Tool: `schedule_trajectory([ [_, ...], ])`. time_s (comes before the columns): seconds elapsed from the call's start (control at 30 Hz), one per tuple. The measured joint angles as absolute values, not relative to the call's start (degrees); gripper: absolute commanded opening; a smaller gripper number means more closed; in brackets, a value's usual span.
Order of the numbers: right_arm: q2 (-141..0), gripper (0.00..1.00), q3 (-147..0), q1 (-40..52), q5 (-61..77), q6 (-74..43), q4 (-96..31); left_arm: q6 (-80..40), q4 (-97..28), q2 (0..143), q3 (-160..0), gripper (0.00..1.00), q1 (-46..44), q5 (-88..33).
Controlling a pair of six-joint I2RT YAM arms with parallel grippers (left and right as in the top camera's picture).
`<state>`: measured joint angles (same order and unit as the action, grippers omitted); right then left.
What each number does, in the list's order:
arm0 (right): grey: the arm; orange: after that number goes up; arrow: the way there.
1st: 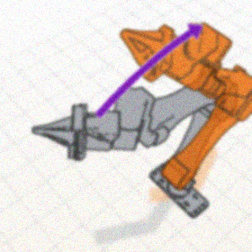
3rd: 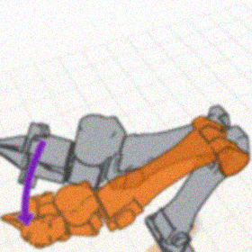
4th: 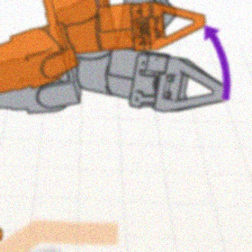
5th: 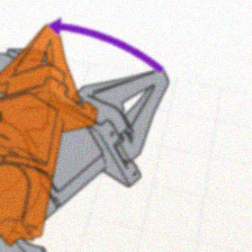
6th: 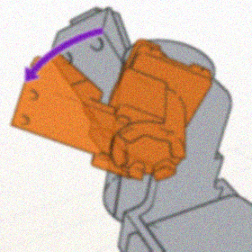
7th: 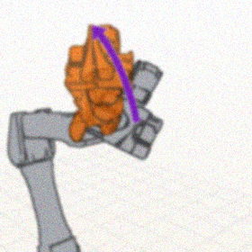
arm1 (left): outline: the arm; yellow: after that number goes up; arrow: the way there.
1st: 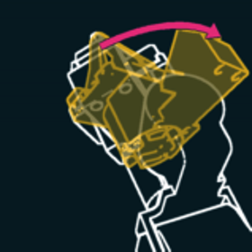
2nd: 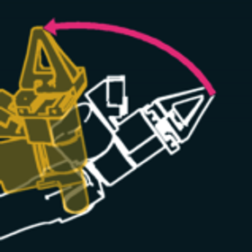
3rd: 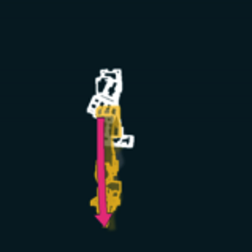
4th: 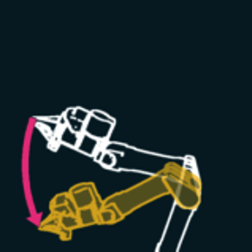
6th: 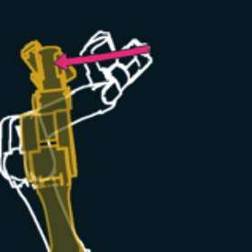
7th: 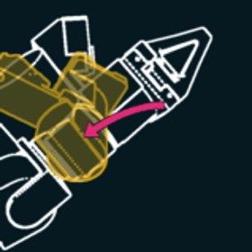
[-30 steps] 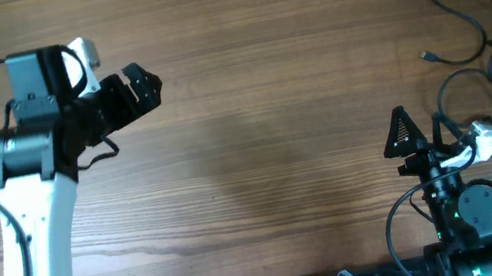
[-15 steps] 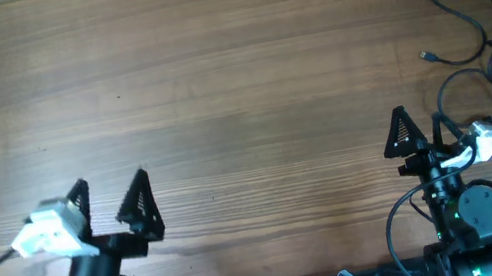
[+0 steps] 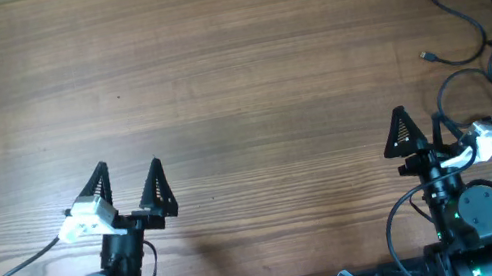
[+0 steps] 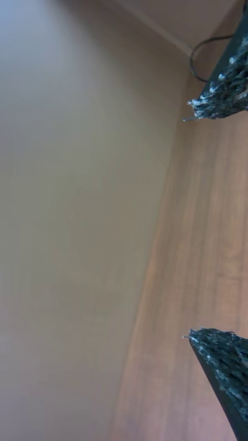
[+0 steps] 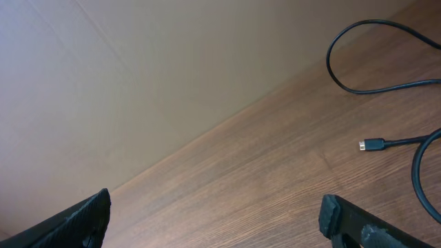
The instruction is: Untangle cables
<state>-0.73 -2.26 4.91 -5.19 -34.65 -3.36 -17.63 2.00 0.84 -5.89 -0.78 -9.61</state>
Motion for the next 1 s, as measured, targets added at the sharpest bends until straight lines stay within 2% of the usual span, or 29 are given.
schedule_trajectory([
  [0.13,-0.7,1.00,-2.3,4.9,-5.2,-34.7,-3.4,-17.6,2.4,0.8,-2.4,1.00,-0.8,-7.0],
  [0.3,-0.7,1.00,-2.3,4.9,-5.2,-34.7,-3.4,-17.6,-3.7,0.8,-0.6,1.00,-0.8,-5.4],
  [1.0,-0.7,1.00,-2.3,4.9,-5.2,-34.7,-3.4,-17.6,-3.7,0.8,-0.6,1.00,-0.8,-4.7],
])
